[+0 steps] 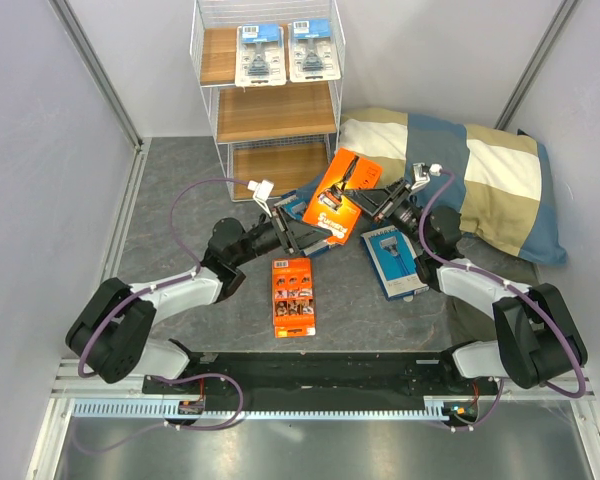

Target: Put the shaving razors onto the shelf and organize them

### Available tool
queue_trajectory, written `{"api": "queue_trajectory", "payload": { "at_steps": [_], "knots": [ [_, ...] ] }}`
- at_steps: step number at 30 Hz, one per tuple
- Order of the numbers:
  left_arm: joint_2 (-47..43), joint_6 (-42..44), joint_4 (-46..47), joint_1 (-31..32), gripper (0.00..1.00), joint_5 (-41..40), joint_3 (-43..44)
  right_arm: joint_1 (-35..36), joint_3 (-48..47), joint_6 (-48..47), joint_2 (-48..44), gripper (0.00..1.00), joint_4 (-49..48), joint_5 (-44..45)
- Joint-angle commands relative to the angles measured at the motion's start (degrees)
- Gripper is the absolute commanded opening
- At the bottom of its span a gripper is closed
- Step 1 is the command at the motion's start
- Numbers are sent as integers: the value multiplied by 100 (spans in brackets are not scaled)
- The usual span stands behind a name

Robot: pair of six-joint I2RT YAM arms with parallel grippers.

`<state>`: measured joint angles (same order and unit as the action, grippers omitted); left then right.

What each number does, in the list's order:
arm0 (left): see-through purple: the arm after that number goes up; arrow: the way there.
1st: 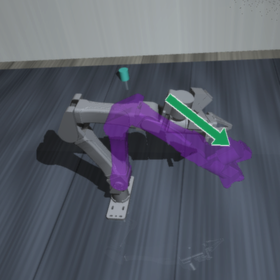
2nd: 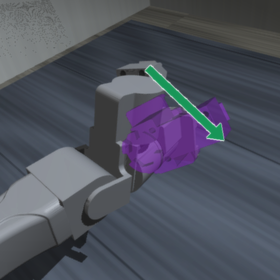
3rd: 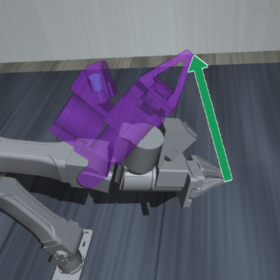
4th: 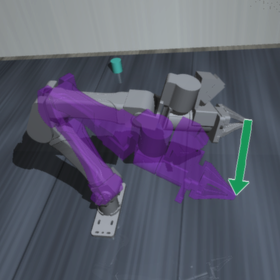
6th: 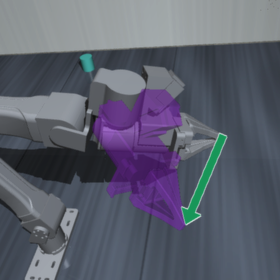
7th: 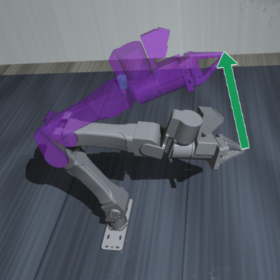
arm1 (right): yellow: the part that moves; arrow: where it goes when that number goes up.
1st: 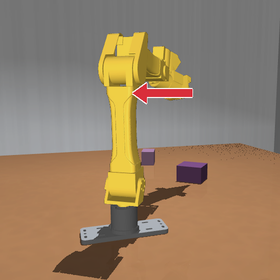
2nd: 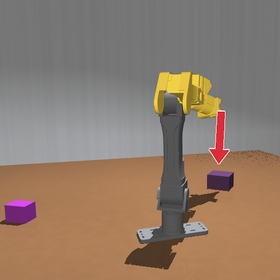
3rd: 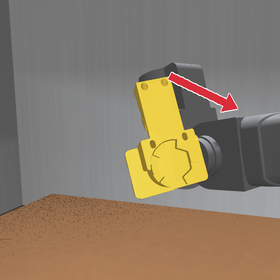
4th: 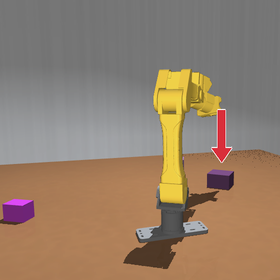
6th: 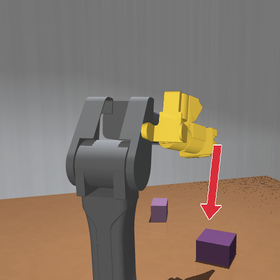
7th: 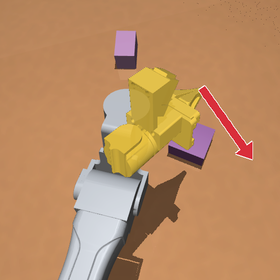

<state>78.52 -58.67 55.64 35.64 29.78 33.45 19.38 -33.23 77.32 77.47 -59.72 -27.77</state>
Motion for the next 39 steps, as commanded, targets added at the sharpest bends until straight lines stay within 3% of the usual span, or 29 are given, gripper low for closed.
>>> {"api": "queue_trajectory", "payload": {
  "at_steps": [1,2,3,6,13,20,39],
  "knots": [
    [102,-127,422,101,34,213,337,-22,-96,20,-144,30,-470,-123],
    [111,-127,422,110,29,204,337,-22,-104,3,-153,31,-453,-132],
    [119,-135,422,110,17,195,337,-22,-104,-6,-162,31,-452,-141],
    [85,-162,387,110,2,142,302,-13,-78,-41,-189,38,-426,-150],
    [5,-118,246,110,2,37,206,-13,19,-155,-329,74,-356,-159],
    [-100,-65,97,101,2,-77,135,-22,133,-428,-636,98,118,-53],
    [-329,-109,-369,-416,2,-412,21,-83,71,-1483,-1779,98,2026,342]
  ]
}}
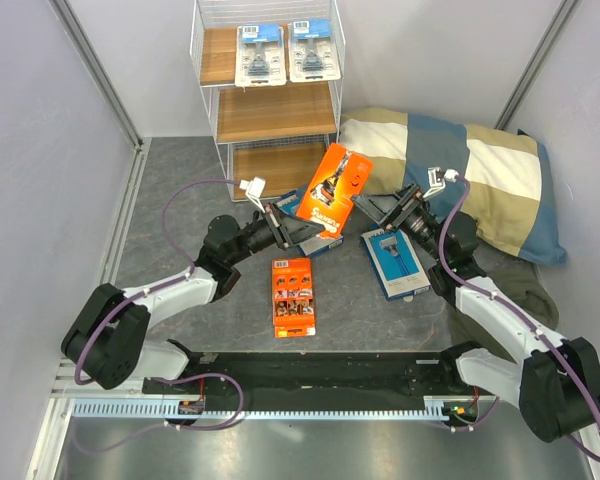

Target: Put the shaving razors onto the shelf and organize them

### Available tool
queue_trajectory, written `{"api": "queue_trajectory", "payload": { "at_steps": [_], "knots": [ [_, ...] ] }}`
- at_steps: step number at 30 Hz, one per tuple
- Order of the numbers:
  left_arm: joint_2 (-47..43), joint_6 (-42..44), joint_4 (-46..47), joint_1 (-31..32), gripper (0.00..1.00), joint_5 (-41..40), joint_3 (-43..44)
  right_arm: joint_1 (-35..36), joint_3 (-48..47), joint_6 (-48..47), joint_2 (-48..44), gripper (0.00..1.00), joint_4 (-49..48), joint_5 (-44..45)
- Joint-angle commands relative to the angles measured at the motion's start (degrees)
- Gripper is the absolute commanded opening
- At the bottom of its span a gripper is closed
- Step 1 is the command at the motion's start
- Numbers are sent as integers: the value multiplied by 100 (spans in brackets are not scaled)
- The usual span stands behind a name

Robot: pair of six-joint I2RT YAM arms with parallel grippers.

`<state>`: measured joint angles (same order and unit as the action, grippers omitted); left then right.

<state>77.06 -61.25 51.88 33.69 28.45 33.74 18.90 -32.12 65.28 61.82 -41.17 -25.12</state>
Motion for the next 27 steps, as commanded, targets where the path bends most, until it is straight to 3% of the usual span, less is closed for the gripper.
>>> {"api": "queue_trajectory", "payload": {
  "at_steps": [1,16,27],
  "knots": [
    [-191,114,7,-258,2,-287,-7,-44,-40,-296,-241,98,205,78],
    [-507,44,-740,-1163,2,-383,291,-149,21,-349,-364,98,469,-19],
    [-200,-9,-960,-1629,2,-340,915,-237,109,-349,-408,98,566,-98]
  ]
}}
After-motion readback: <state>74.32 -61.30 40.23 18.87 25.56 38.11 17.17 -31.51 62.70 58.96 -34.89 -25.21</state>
